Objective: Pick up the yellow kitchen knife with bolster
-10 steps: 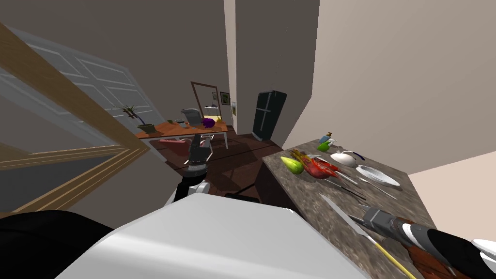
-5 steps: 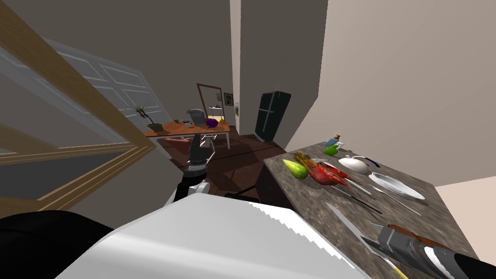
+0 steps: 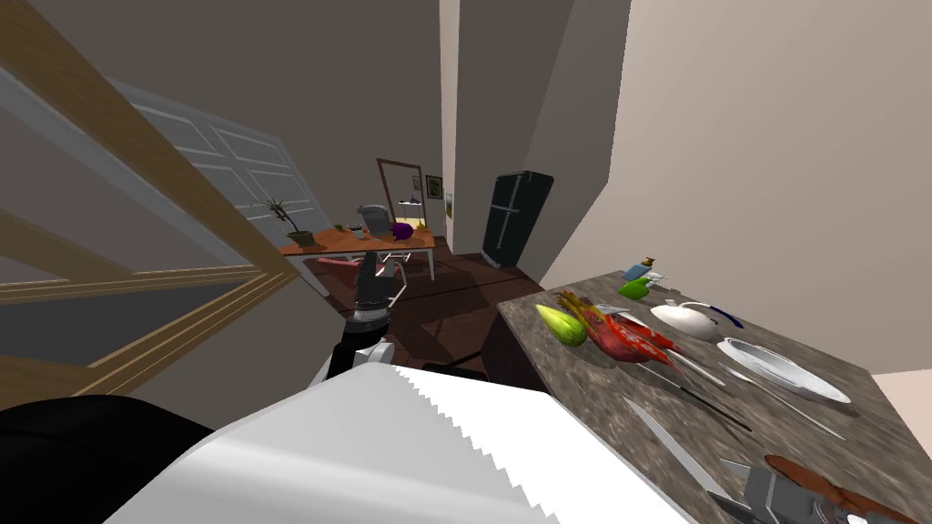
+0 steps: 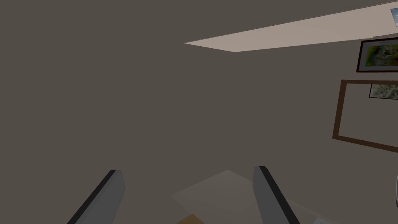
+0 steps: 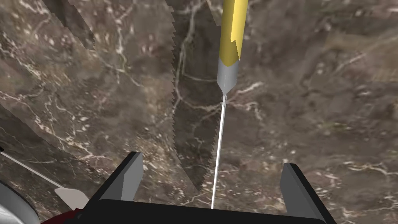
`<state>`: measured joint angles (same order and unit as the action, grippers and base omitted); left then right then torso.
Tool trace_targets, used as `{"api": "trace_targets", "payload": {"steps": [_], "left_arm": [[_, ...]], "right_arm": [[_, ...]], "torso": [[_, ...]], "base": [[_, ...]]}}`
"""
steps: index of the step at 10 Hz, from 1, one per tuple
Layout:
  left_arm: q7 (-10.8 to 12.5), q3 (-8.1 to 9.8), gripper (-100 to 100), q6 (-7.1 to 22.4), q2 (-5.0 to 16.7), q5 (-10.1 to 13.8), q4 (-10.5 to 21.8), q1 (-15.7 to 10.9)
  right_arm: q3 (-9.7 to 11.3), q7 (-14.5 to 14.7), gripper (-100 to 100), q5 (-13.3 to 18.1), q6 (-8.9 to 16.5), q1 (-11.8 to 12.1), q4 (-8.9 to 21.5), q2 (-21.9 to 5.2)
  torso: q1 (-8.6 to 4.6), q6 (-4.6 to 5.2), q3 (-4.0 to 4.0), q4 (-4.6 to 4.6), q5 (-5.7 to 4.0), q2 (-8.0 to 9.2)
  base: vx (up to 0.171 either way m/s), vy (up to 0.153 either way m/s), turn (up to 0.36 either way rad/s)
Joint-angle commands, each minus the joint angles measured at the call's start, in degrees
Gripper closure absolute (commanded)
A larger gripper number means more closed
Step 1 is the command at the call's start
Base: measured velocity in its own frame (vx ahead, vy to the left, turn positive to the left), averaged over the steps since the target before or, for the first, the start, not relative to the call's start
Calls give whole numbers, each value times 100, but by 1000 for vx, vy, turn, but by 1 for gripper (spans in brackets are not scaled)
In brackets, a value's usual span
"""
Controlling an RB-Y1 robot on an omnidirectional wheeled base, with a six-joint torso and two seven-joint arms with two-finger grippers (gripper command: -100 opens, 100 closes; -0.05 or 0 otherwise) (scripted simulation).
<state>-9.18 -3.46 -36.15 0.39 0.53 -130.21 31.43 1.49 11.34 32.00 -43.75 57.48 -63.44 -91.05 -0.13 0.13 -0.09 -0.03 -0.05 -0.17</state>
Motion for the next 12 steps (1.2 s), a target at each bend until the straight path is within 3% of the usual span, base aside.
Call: {"api": "trace_targets", "payload": {"steps": [1,3,5,6,7,9,10,11,12], "left_arm": [[0,0,0,0,0,0,0,0],[0,0,0,0,0,0,0,0],[0,0,0,0,0,0,0,0],[0,0,0,0,0,0,0,0],[0,0,0,0,0,0,0,0],[0,0,0,0,0,0,0,0],[0,0,0,0,0,0,0,0],[0,0,0,0,0,0,0,0],[0,0,0,0,0,0,0,0]], "right_arm": [[205,-75,-100,108,-127,-57,82,85],[354,-203,-100,166,-317,79,145,107],[339,-252,-100,156,-266,64,95,55],[357,-253,0,166,-293,44,117,62],[446,-204,-100,215,-193,-9,127,230],[561,-144,-100,279,-72,-78,143,440],[508,-155,-100,249,-108,-29,125,377],[521,-151,100,256,-94,-41,129,389],[519,-151,100,255,-95,-40,129,387]], "torso": [[0,0,0,0,0,0],[-9,0,2,1,-2,3],[-7,2,3,1,-3,6],[1,1,7,3,-1,12],[6,2,9,4,1,16],[3,0,5,2,0,9],[0,2,5,2,-1,8],[4,2,7,3,1,12],[7,2,9,4,1,15]], "base": [[38,-36,63],[41,-43,108],[16,-24,14],[0,0,0],[15,-6,71],[30,-17,96],[11,-10,7],[0,0,0],[0,0,0]]}}
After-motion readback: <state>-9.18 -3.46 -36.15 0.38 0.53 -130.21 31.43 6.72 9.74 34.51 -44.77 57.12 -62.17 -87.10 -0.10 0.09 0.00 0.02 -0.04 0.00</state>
